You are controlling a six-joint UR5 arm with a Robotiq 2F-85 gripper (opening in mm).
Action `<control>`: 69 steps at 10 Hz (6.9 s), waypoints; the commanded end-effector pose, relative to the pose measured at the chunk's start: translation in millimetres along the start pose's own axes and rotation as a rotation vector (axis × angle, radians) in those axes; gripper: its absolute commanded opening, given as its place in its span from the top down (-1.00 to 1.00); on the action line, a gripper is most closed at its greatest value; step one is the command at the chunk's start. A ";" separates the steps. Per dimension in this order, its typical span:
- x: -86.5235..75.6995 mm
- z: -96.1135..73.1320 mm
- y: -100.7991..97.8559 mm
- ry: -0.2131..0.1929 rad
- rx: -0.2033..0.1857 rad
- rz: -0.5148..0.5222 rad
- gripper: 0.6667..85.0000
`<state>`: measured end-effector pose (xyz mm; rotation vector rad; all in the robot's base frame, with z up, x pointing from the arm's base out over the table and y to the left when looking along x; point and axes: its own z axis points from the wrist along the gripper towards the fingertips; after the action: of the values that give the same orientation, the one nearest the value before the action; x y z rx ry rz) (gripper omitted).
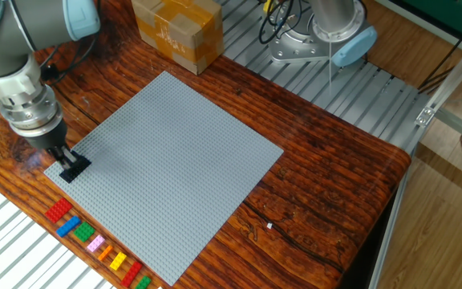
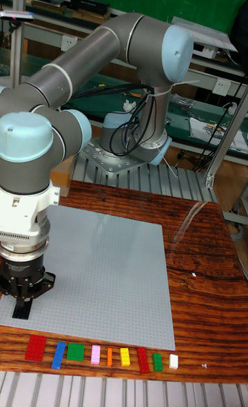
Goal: Build with small Lego blocks
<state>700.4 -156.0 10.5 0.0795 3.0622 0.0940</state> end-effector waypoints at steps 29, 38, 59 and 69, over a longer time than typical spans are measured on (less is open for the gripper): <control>41.5 -7.1 -51.7 0.115 0.014 -0.102 -0.02; 45.0 0.7 -53.7 0.097 -0.031 -0.140 -0.04; 40.4 -3.5 -61.8 0.113 0.017 -0.072 0.37; 13.3 -7.5 -29.9 0.091 0.086 0.032 0.47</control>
<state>677.8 -197.7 11.2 0.0759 3.1671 -0.0252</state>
